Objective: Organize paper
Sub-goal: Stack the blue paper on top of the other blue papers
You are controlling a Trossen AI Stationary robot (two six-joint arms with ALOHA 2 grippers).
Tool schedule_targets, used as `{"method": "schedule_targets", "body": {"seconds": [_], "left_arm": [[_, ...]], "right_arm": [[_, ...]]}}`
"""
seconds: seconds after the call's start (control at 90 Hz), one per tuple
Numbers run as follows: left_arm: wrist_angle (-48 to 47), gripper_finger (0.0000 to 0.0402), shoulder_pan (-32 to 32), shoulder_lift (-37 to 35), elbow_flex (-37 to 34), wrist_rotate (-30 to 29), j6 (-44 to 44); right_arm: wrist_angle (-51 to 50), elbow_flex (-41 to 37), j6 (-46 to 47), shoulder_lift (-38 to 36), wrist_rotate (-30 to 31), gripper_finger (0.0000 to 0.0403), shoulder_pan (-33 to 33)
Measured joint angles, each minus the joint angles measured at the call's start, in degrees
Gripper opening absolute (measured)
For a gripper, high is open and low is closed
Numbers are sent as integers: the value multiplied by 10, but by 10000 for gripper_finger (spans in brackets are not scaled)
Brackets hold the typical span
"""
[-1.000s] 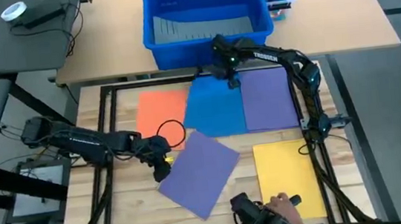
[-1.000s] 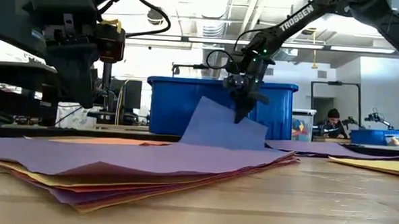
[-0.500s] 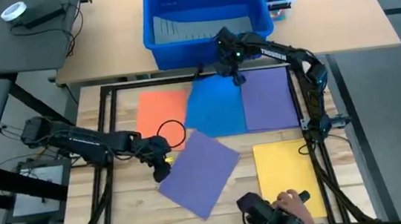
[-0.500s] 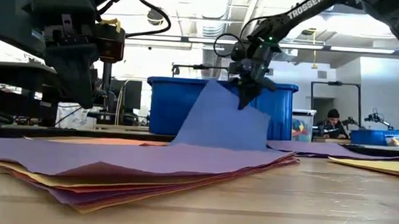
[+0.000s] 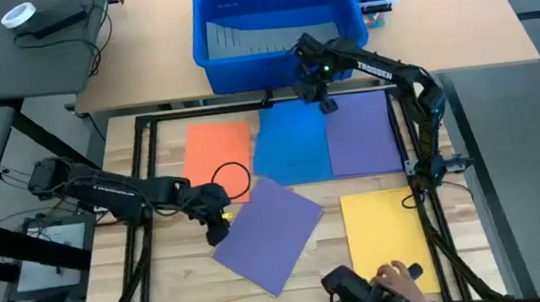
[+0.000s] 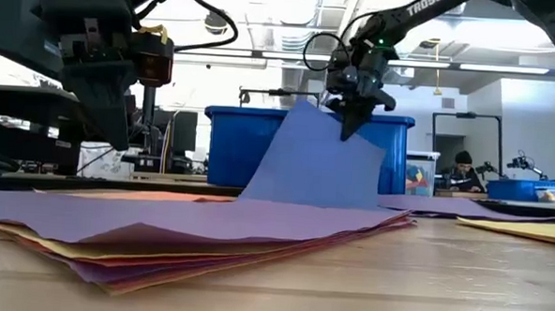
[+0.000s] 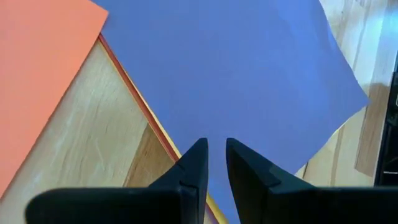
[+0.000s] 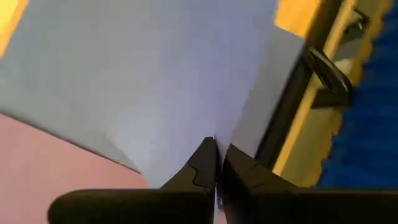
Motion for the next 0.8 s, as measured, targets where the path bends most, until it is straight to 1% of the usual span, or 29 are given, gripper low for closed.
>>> {"method": "schedule_targets", "body": {"seconds": [0.2,0.267,0.411,0.667,0.722,0.8], "left_arm": [[0,42,4,0,0,-6,10],[0,42,6,0,0,-7,10],[2,42,8,0,0,-10,10],[0,42,8,0,0,-10,10],[1,42,8,0,0,-10,11],[0,42,8,0,0,-11,12]], "right_arm": [[41,0,-15,24,20,0,12],[35,0,-15,39,31,0,9],[33,-1,-14,76,35,0,9],[99,-1,6,83,48,0,8],[108,-1,25,83,48,0,4],[117,-1,76,83,48,0,-4]]}}
